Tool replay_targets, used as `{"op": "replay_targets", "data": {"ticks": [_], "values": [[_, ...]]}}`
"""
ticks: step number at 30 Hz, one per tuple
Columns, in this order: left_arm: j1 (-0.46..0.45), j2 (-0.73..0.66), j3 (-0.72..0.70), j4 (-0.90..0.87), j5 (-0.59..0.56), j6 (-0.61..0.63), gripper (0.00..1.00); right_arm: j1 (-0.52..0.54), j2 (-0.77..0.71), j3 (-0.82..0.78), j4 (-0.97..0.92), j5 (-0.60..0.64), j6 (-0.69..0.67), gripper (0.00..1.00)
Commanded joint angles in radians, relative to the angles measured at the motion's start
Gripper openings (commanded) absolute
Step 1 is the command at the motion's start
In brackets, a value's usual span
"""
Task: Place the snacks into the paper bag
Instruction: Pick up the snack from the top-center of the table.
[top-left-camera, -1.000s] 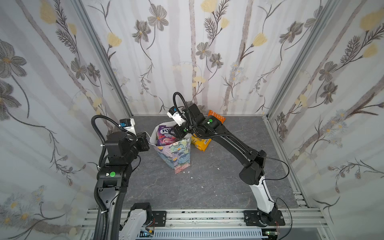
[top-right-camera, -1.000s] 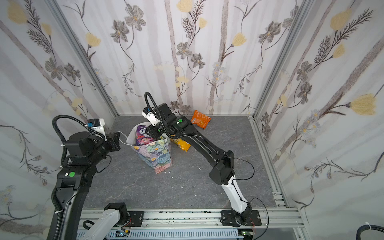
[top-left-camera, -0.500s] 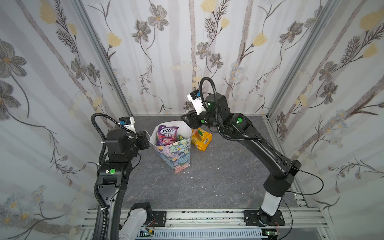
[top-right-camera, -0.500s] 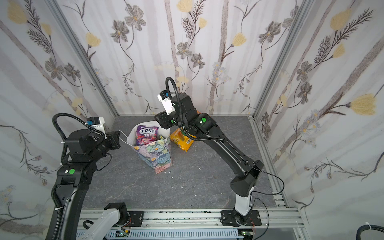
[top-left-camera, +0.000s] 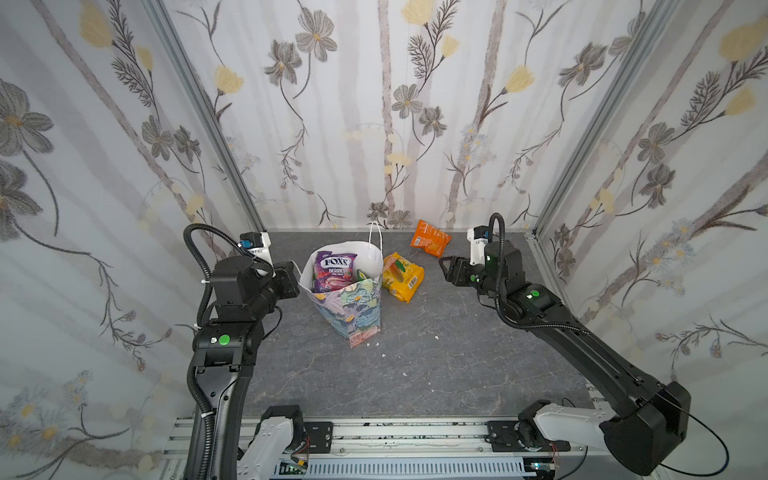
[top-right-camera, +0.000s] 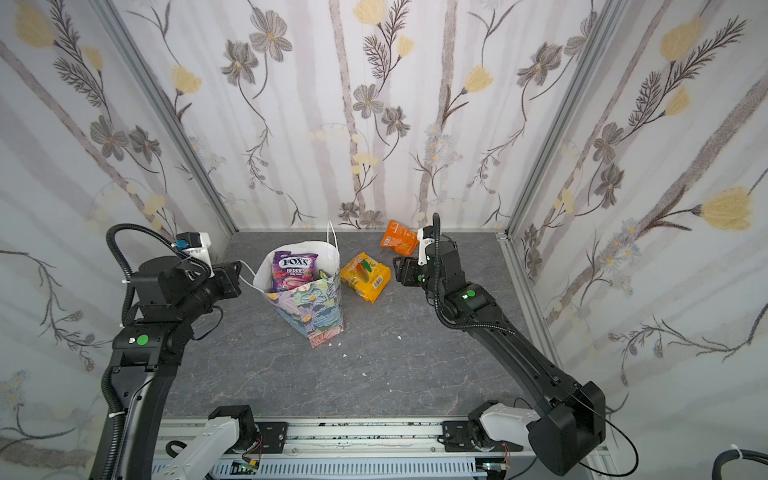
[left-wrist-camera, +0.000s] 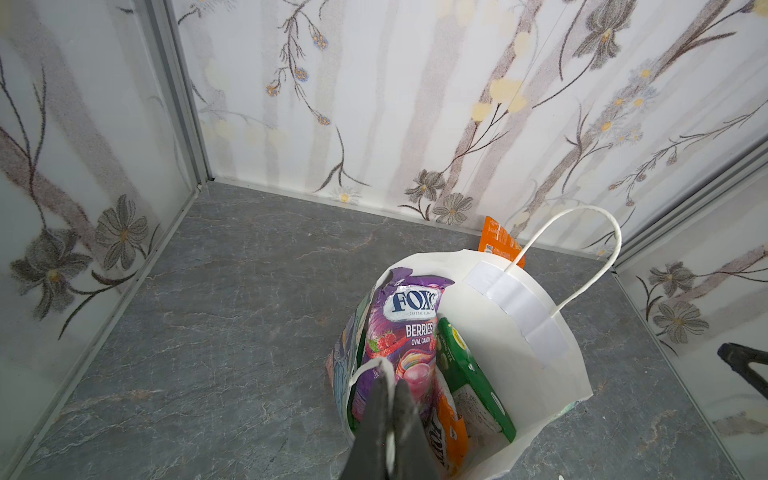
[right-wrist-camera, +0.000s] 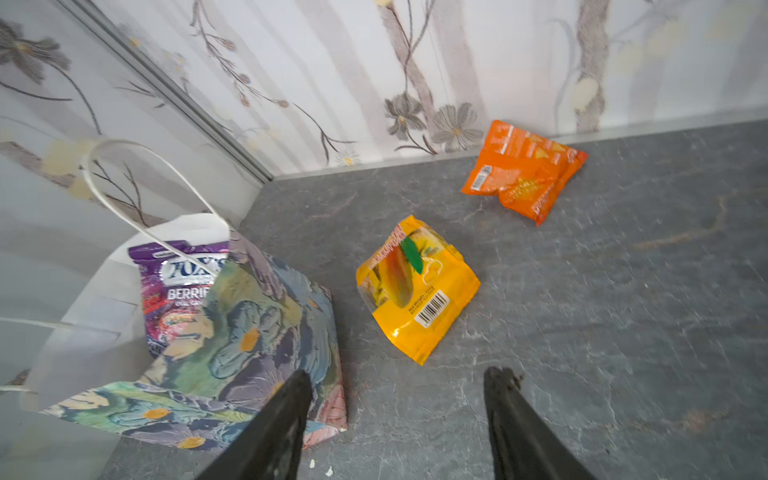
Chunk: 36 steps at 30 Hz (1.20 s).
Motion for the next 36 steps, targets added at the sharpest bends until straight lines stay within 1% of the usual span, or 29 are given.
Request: {"op": "replay_targets", "data": {"ticks": [1, 6, 14, 20, 32, 36], "values": [[0.002, 0.008, 0.019, 0.035, 0.015, 0.008, 0.0, -0.018, -0.002, -0.043, 0.076, -0.008, 0.047, 0.68], [0.002, 0.017, 0.041, 0.015, 0.011, 0.014, 0.0, -0.021, 0.035, -0.074, 0.088, -0.002, 0.057, 0.7], [0.002, -0.005, 0.033, 0.02, 0.009, -0.003, 0.0, -0.022, 0.122, -0.052, 0.063, 0.03, 0.06, 0.72], [0.002, -0.025, -0.003, 0.027, -0.005, -0.007, 0.0, -0.018, 0.196, -0.02, 0.097, -0.022, 0.092, 0.71], [0.002, -0.042, -0.002, 0.019, -0.014, -0.004, 0.0, -0.016, 0.35, 0.022, 0.157, -0.058, 0.125, 0.71], [0.002, -0.049, -0.005, 0.022, -0.012, -0.005, 0.0, -0.017, 0.432, 0.065, 0.172, -0.058, 0.125, 0.71]]}}
